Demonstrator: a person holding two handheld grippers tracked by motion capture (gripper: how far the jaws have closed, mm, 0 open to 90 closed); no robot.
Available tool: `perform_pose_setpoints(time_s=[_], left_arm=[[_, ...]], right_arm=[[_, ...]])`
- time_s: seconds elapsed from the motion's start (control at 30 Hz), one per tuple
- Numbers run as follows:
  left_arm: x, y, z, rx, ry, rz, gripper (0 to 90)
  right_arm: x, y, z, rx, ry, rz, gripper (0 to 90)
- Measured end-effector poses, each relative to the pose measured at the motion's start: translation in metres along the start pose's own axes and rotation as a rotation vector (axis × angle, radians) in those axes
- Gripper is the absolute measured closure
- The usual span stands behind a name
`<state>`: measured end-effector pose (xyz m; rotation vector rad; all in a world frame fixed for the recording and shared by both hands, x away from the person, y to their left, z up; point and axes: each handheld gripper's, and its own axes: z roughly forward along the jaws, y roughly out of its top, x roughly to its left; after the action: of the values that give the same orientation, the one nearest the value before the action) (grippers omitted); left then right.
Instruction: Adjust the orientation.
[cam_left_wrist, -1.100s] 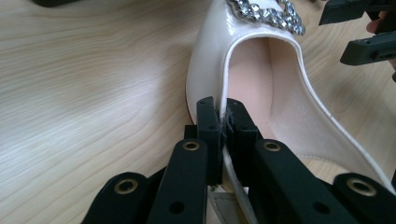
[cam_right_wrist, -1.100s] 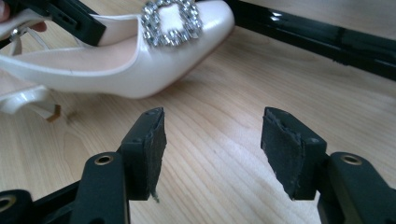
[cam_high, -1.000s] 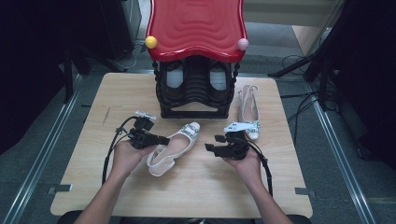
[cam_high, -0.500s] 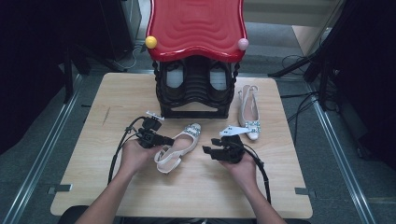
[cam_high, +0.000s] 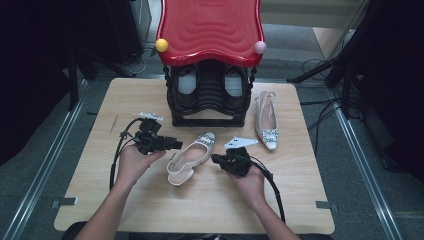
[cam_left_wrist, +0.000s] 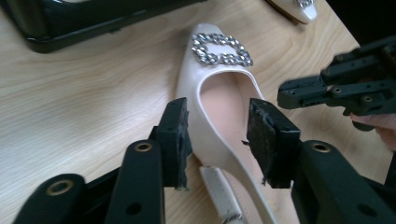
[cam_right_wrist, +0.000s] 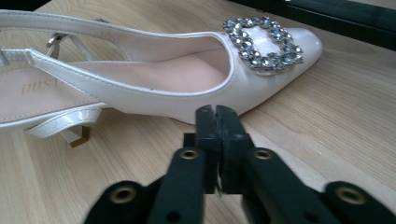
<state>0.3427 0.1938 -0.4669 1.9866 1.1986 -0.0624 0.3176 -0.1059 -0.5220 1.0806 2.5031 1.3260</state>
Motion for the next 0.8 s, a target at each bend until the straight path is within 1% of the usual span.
perform_pose_setpoints(time_s=[0.03, 0.1, 0.13, 0.17, 0.27, 0.3, 0.37, 0.4, 0.47, 0.53, 0.63, 0.67, 0.73, 0.8], left_arm=[[0.002, -0.001, -0.002, -0.01, 0.004, -0.006, 56.8], [0.006, -0.002, -0.006, -0.012, 0.007, -0.017, 56.4], [0.008, -0.003, -0.007, -0.017, 0.01, -0.022, 56.4], [0.009, -0.005, -0.008, -0.02, 0.008, -0.033, 56.2], [0.011, -0.009, -0.01, -0.019, 0.014, -0.038, 55.3], [0.011, -0.01, -0.011, -0.021, 0.018, -0.037, 55.1], [0.013, -0.013, -0.014, -0.023, 0.025, -0.04, 54.9], [0.013, -0.014, -0.015, -0.025, 0.024, -0.046, 54.7], [0.014, -0.017, -0.019, -0.036, 0.036, -0.05, 54.8], [0.015, -0.019, -0.022, -0.048, 0.042, -0.057, 54.9], [0.017, -0.023, -0.025, -0.054, 0.048, -0.068, 54.8], [0.017, -0.025, -0.026, -0.052, 0.051, -0.075, 54.6], [0.018, -0.027, -0.026, -0.048, 0.058, -0.073, 54.5], [0.019, -0.029, -0.026, -0.04, 0.059, -0.081, 53.9]], right_arm=[[0.0, 0.0, 0.002, 0.001, 0.004, -0.004, 90.0], [0.0, 0.001, 0.006, 0.015, 0.015, 0.016, 90.0], [0.0, 0.001, 0.008, 0.019, 0.024, 0.018, 90.0], [0.0, 0.001, 0.01, 0.024, 0.023, 0.019, 90.0], [0.0, 0.003, 0.015, 0.033, 0.024, 0.014, 90.0], [-0.001, 0.003, 0.016, 0.043, 0.023, 0.018, 90.0], [-0.001, 0.004, 0.019, 0.046, 0.025, 0.018, 90.0], [-0.002, 0.005, 0.02, 0.047, 0.029, 0.018, 90.0], [-0.003, 0.007, 0.021, 0.05, 0.03, 0.014, 90.0], [-0.004, 0.008, 0.023, 0.05, 0.031, 0.02, 90.0], [-0.006, 0.011, 0.026, 0.059, 0.036, 0.029, 90.0], [-0.006, 0.012, 0.027, 0.063, 0.034, 0.036, 90.0], [-0.008, 0.014, 0.028, 0.064, 0.033, 0.033, 90.0], [-0.01, 0.016, 0.029, 0.065, 0.028, 0.039, 90.0]])
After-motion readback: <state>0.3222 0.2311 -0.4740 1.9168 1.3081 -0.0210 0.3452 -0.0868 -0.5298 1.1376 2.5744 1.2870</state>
